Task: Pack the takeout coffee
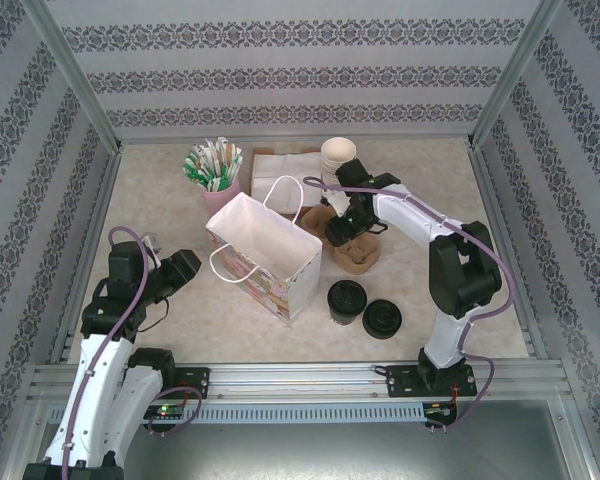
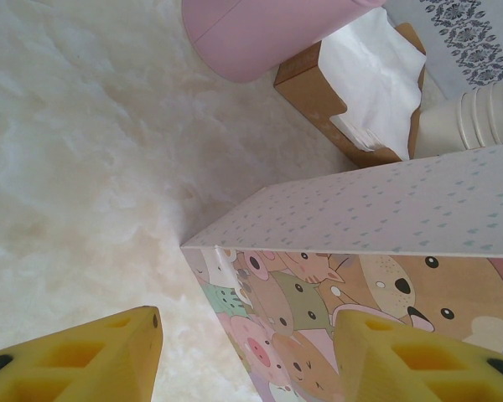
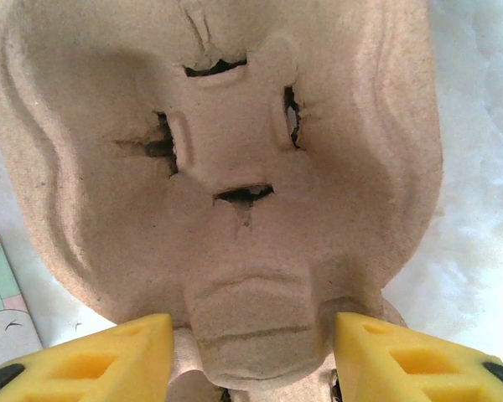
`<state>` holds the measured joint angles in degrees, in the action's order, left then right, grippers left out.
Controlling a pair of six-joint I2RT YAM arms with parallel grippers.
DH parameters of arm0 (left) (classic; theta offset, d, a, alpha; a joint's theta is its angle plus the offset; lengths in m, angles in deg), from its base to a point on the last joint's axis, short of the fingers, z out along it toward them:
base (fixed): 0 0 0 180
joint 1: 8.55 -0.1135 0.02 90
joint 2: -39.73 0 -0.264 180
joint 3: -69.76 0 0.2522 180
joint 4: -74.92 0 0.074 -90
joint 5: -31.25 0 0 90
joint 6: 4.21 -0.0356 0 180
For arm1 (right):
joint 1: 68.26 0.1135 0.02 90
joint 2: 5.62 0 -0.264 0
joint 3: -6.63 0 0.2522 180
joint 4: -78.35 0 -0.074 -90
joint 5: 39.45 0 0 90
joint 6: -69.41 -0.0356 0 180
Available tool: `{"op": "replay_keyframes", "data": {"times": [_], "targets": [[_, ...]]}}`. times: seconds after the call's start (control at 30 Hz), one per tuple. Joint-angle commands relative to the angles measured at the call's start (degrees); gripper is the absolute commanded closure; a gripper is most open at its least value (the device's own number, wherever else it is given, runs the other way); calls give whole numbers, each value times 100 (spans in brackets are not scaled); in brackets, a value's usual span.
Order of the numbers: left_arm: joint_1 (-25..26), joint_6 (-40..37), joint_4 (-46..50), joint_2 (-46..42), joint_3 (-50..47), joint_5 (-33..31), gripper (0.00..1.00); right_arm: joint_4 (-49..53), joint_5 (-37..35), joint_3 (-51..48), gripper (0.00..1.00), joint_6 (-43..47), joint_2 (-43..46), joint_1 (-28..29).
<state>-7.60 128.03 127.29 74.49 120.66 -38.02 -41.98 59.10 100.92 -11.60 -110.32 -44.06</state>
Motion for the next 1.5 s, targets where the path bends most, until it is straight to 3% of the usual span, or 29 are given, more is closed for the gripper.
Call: {"op": "replay_keyframes", "data": {"times": [0.0, 0.13, 0.23, 0.83, 1.1, 1.47], "targets": [[-42, -92, 85, -13, 152, -54, 43, 65, -152, 138, 47, 111, -154, 70], [-42, -93, 68, -5, 137, -52, 43, 74, -217, 138, 50, 136, -173, 118], [-42, -84, 42, -5, 127, -53, 43, 76, -289, 121, 60, 172, -151, 139], [-42, -97, 63, -5, 289, -28, 43, 137, -133, -29, 61, -168, 1005, 111], [-42, -78, 94, -22, 444, -15, 43, 416, -609, 24, 61, -656, 1478, 9], [-42, 150, -199, 135, 762, 481, 43, 901, -943, 377, 61, -1407, 2982, -175]]}}
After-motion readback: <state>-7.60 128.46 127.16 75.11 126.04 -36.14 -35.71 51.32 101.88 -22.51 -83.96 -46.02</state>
